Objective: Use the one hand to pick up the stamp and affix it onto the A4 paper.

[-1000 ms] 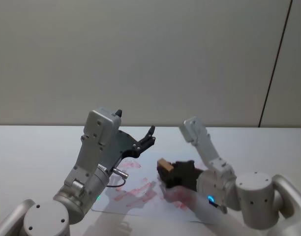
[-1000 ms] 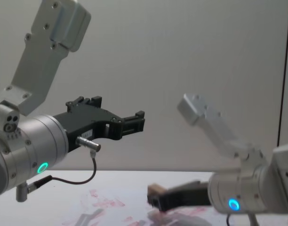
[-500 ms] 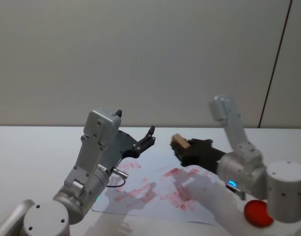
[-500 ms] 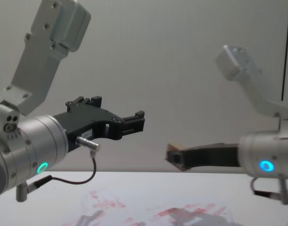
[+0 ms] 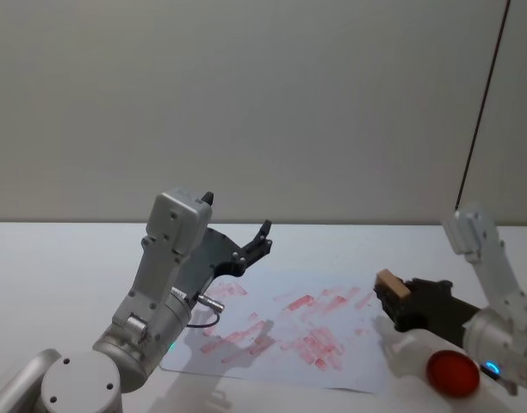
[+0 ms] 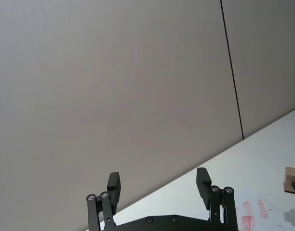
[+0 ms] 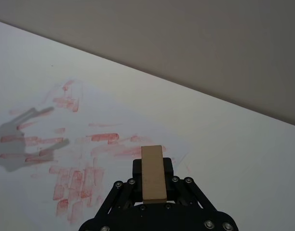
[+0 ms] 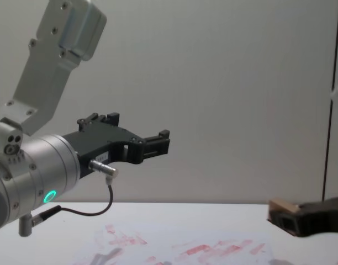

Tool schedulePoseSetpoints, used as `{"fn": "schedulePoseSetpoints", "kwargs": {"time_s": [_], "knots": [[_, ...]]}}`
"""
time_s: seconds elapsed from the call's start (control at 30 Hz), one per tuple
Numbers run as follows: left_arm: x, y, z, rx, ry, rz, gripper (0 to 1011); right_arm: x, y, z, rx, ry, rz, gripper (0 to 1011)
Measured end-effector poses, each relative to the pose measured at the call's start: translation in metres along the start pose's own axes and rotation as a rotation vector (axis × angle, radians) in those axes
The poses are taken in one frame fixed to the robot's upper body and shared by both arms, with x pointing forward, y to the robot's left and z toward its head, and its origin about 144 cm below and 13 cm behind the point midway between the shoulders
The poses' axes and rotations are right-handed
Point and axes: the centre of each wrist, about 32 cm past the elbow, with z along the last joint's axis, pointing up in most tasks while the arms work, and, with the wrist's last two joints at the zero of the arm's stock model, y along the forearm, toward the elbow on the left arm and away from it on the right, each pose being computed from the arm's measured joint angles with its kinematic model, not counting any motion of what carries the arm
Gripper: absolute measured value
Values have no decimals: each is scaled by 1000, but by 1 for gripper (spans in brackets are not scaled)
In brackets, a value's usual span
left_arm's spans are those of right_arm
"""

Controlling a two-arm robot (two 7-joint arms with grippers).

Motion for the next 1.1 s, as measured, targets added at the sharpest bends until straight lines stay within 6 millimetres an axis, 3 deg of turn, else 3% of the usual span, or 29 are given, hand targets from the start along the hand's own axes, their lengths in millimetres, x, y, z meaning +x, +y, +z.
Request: {"fn": "schedulePoseSetpoints", "kwargs": {"time_s": [0.47, 1.1], "knots": [[0, 0, 0, 0, 0, 0, 1003, 8, -27, -21, -48, -34, -27, 220], [0, 0, 0, 0, 0, 0, 1003, 12, -59, -35, -79, -44, -64, 221]]}}
